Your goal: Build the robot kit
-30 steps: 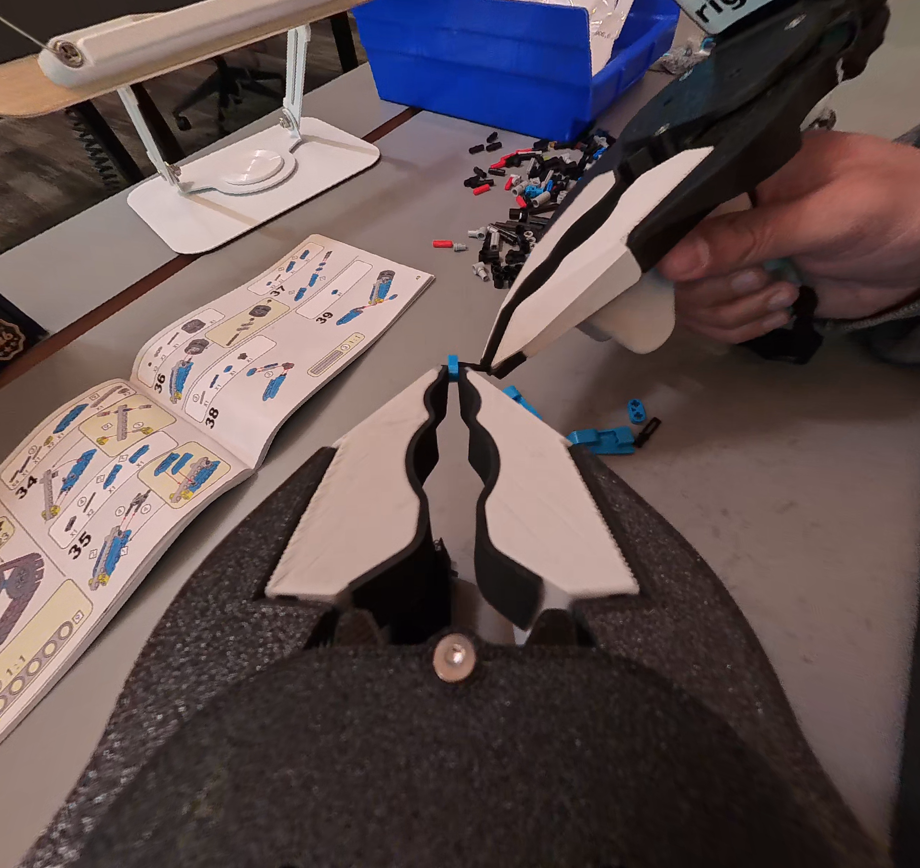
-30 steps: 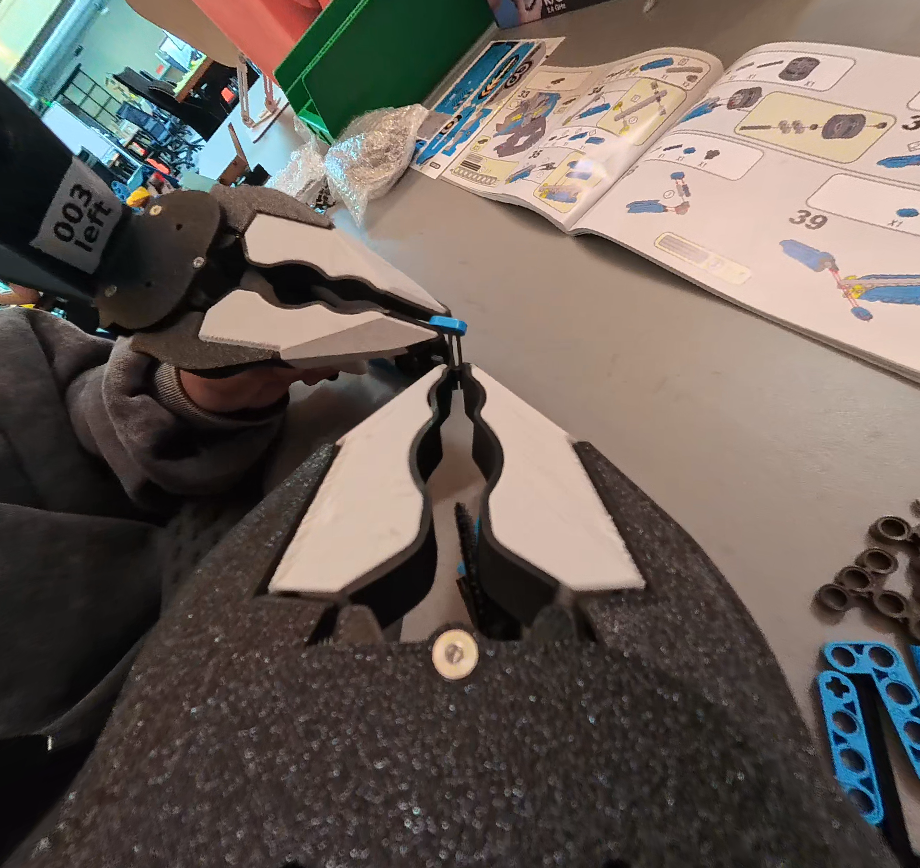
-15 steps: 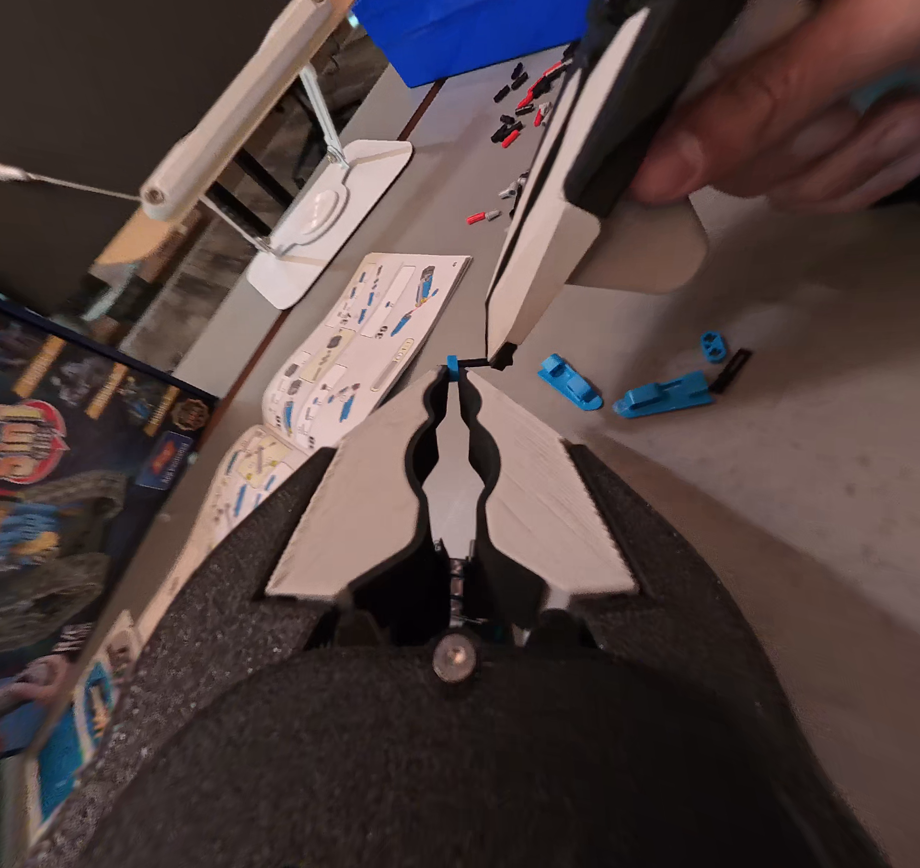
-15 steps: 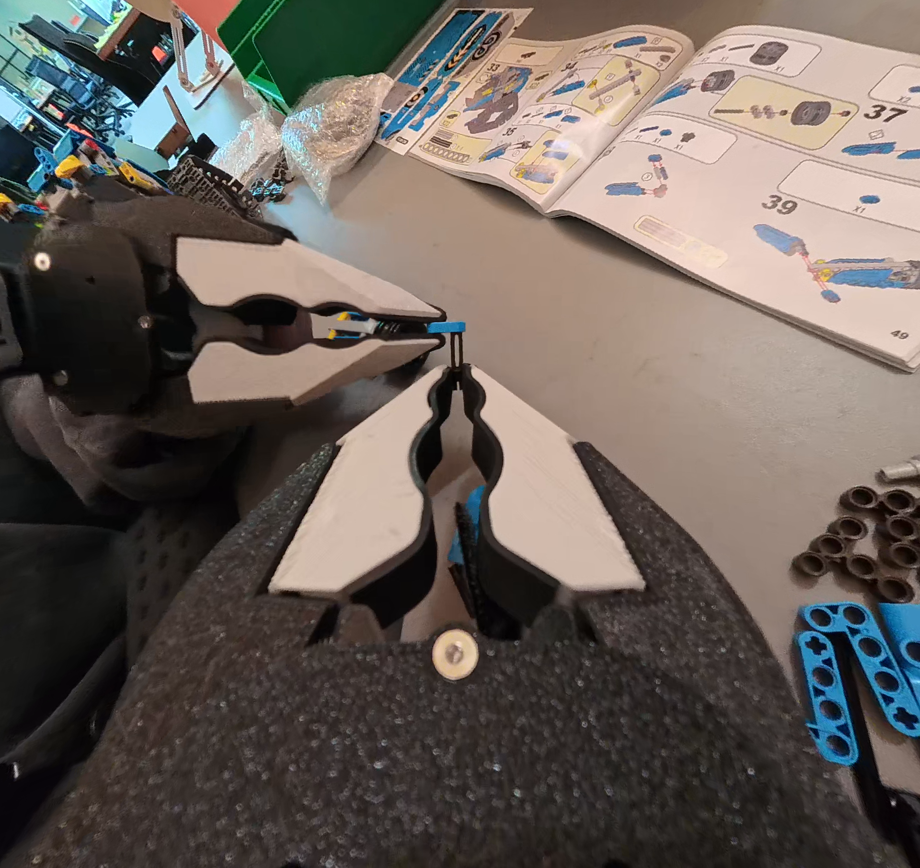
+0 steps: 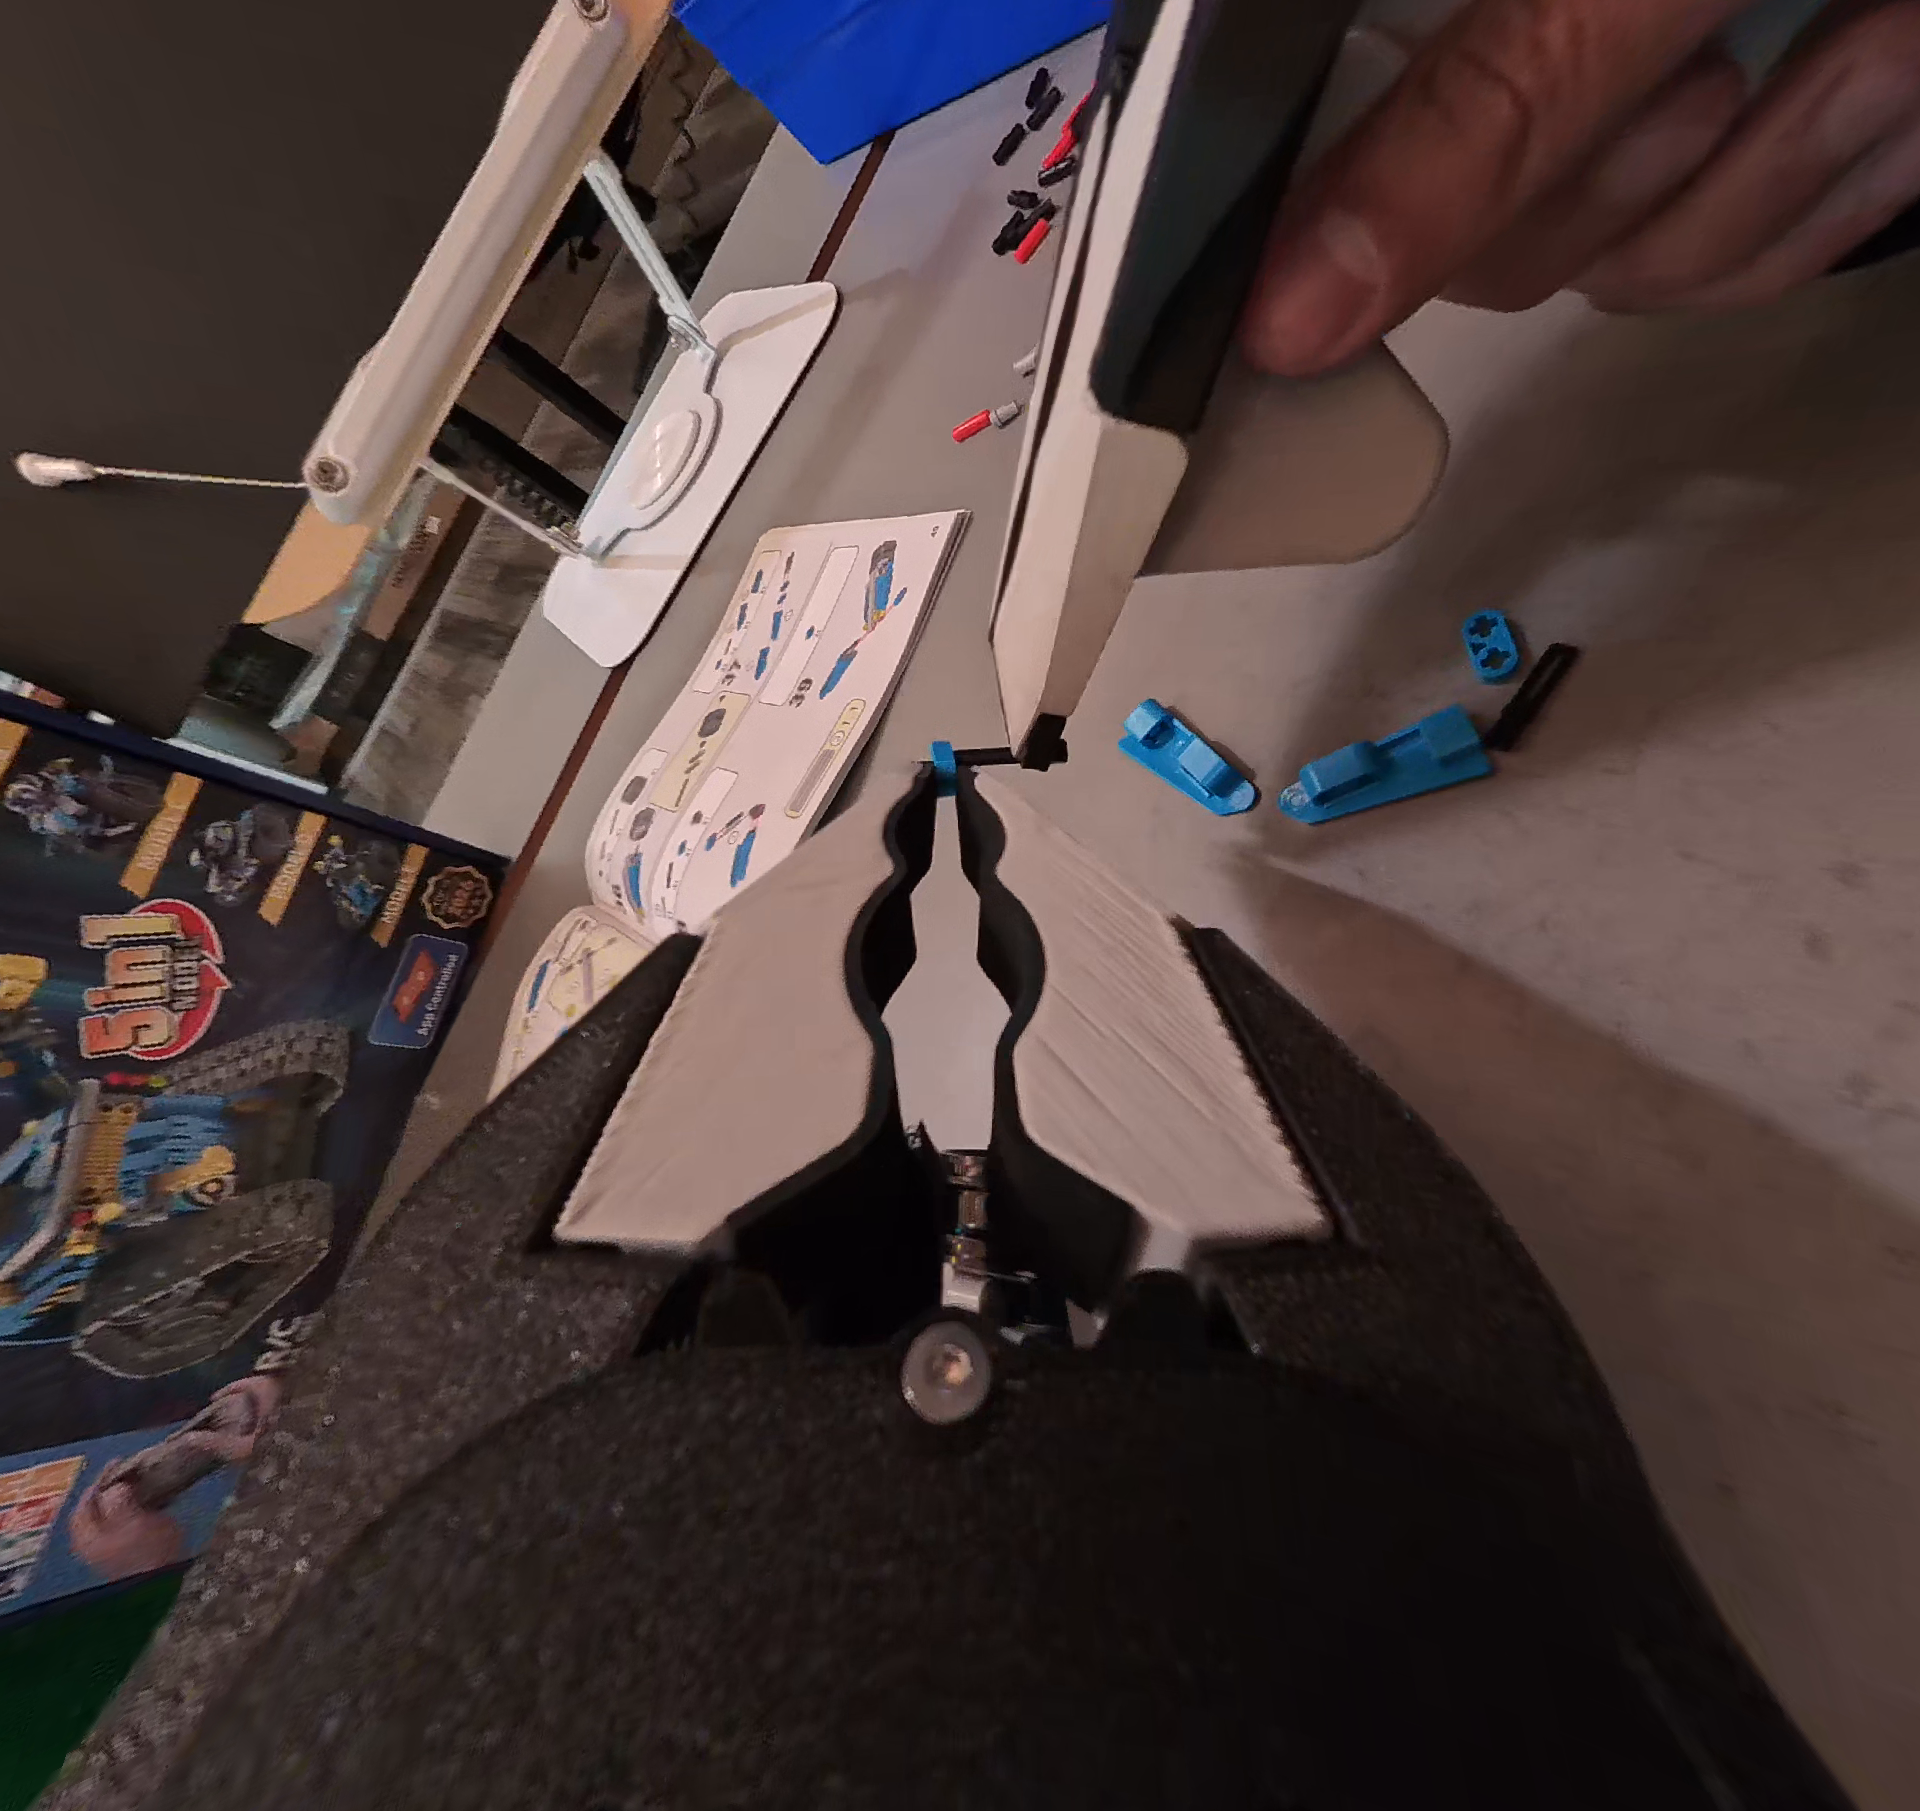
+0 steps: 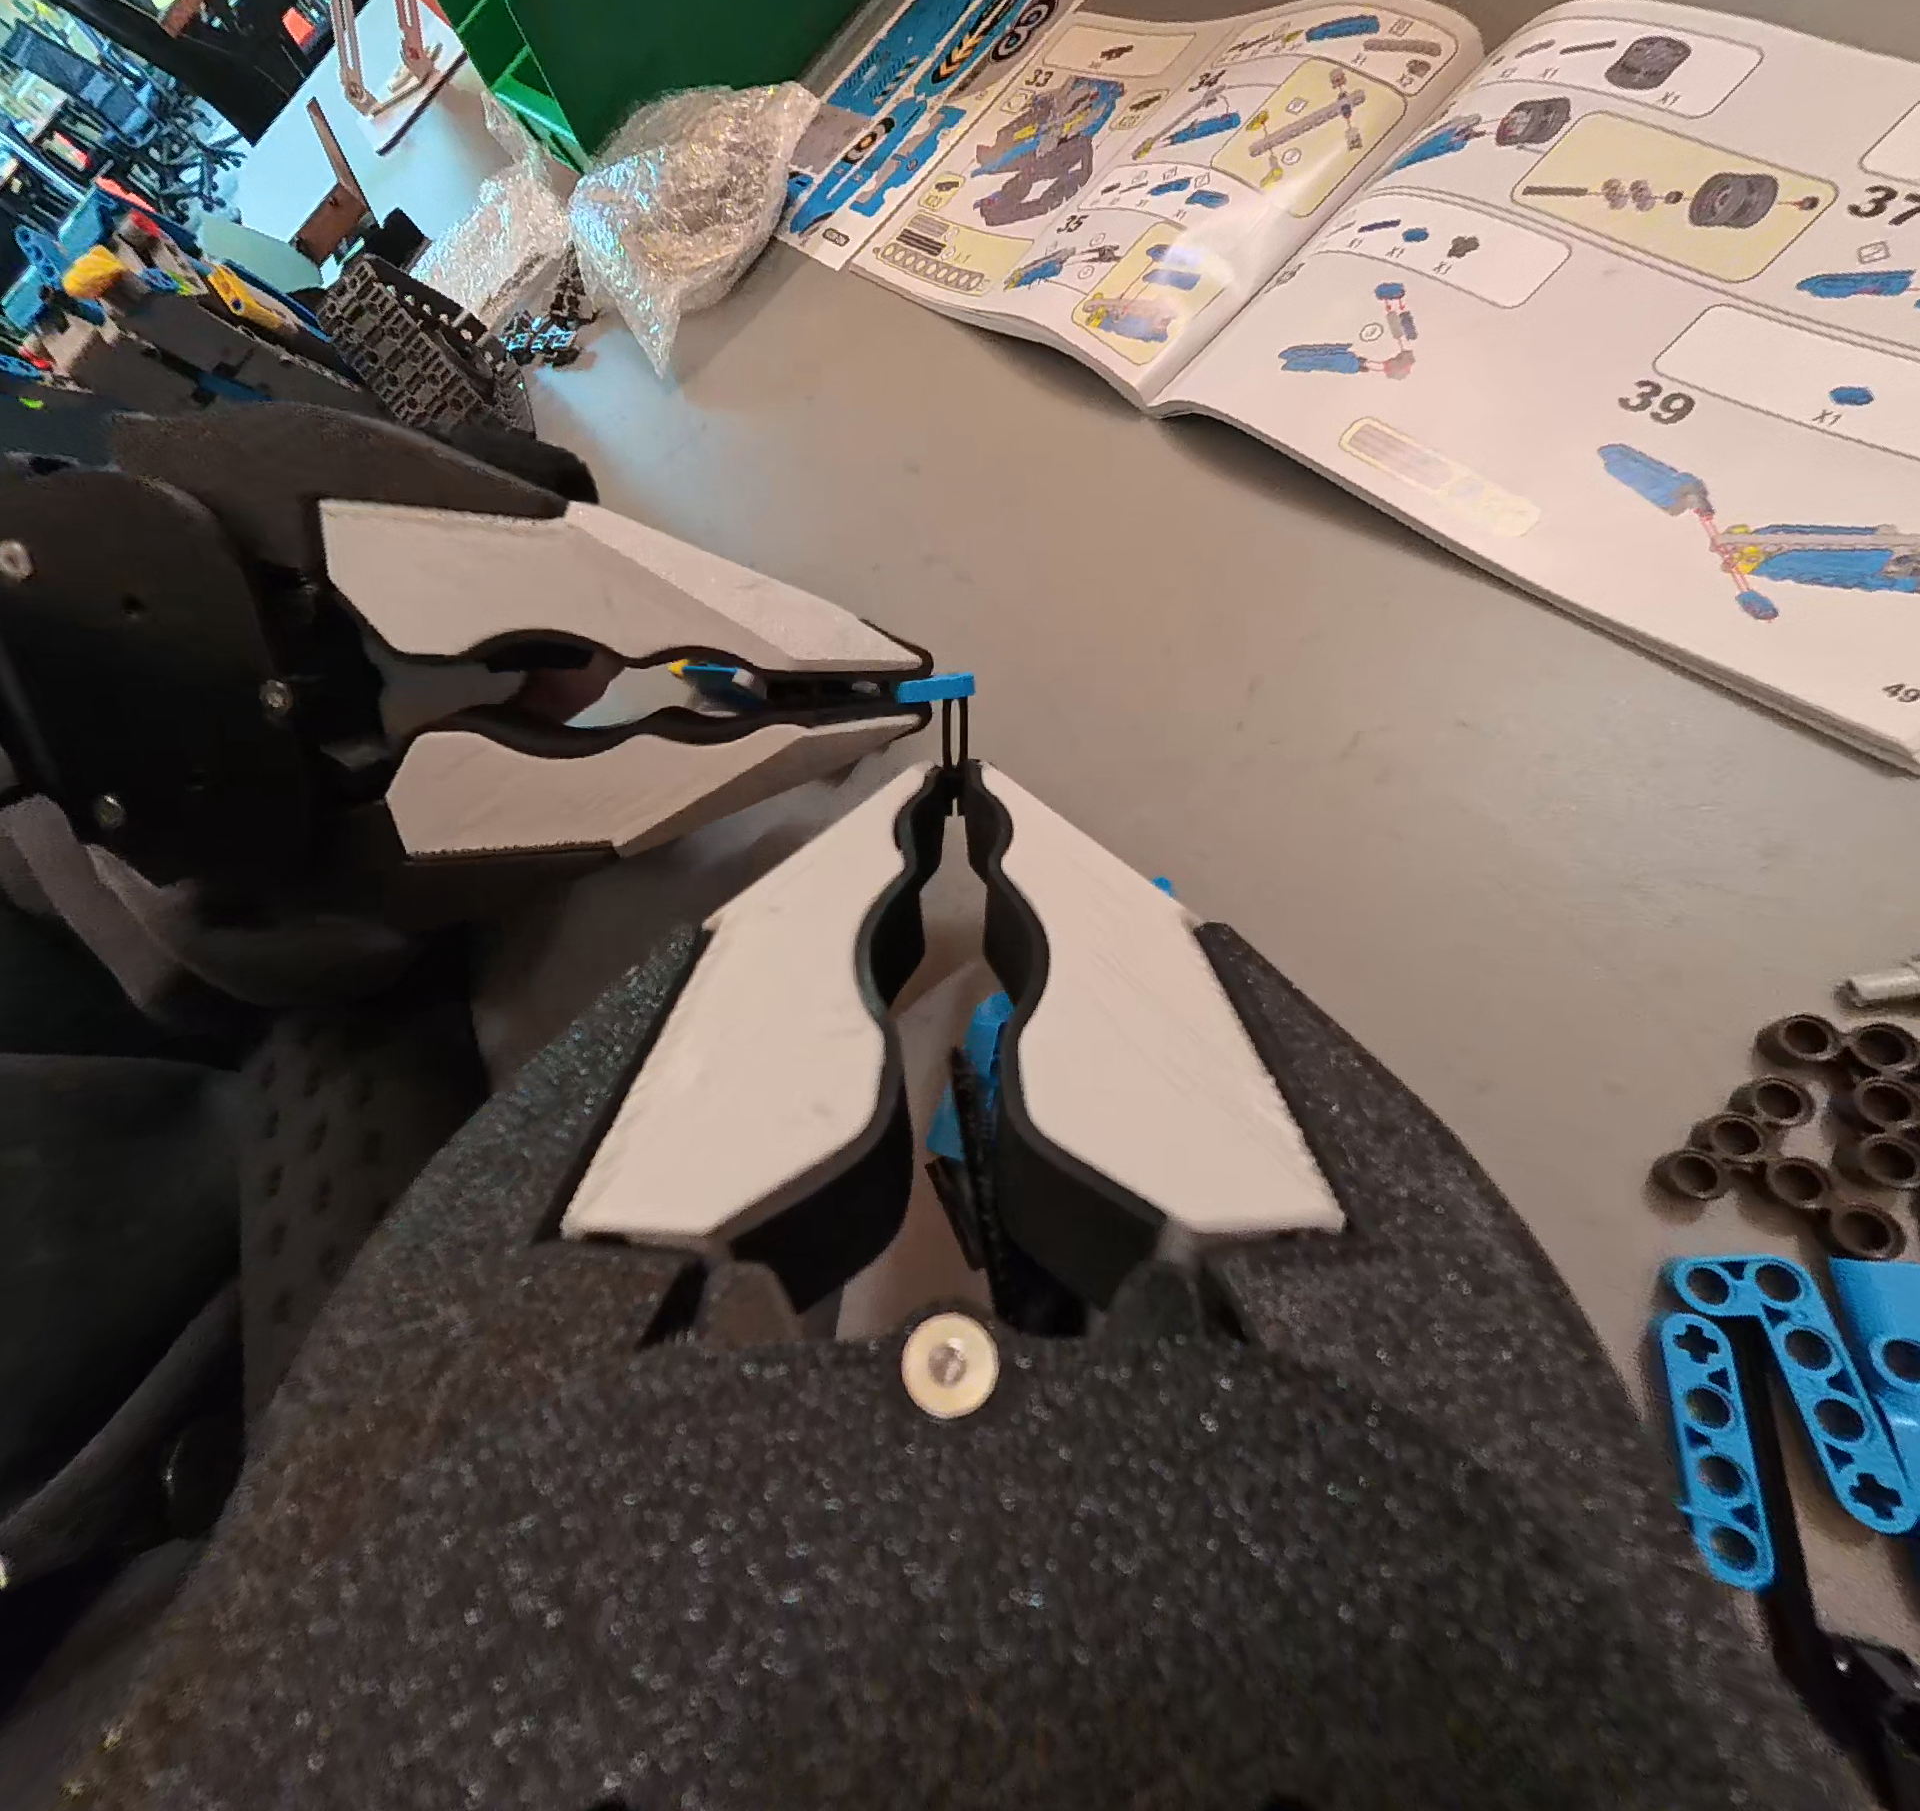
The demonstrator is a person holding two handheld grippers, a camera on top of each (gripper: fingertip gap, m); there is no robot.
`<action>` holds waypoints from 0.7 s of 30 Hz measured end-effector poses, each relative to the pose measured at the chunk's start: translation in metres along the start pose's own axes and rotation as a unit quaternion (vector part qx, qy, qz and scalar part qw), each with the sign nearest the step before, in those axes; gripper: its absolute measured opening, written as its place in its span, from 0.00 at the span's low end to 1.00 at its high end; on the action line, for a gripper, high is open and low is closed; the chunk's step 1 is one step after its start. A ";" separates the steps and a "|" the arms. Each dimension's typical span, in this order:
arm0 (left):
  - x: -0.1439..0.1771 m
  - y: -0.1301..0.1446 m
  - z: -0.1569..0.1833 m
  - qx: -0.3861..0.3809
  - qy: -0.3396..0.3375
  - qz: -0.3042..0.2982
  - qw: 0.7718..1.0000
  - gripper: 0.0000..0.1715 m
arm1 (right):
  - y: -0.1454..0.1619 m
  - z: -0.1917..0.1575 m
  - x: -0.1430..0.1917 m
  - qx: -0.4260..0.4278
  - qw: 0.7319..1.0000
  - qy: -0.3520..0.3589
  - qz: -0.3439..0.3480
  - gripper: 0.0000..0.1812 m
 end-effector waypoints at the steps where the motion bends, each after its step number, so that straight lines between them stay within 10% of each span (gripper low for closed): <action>1: 0.000 0.000 0.000 0.011 0.003 0.001 1.000 0.01 | 0.000 0.000 0.000 0.004 1.000 0.001 -0.001 0.01; 21: -0.001 0.012 -0.014 0.238 0.067 0.014 0.969 0.02 | 0.002 0.004 -0.002 -0.023 1.000 -0.016 -0.002 0.02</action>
Point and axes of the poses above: each gripper's, where its closed fingertips meet, x back along the fingers, y out of its underside, z = x × y across the jaws, the point moved 7 cm from there along x, back along the fingers, and after that the axes turned 12 degrees about z, right-handed, at the moved point
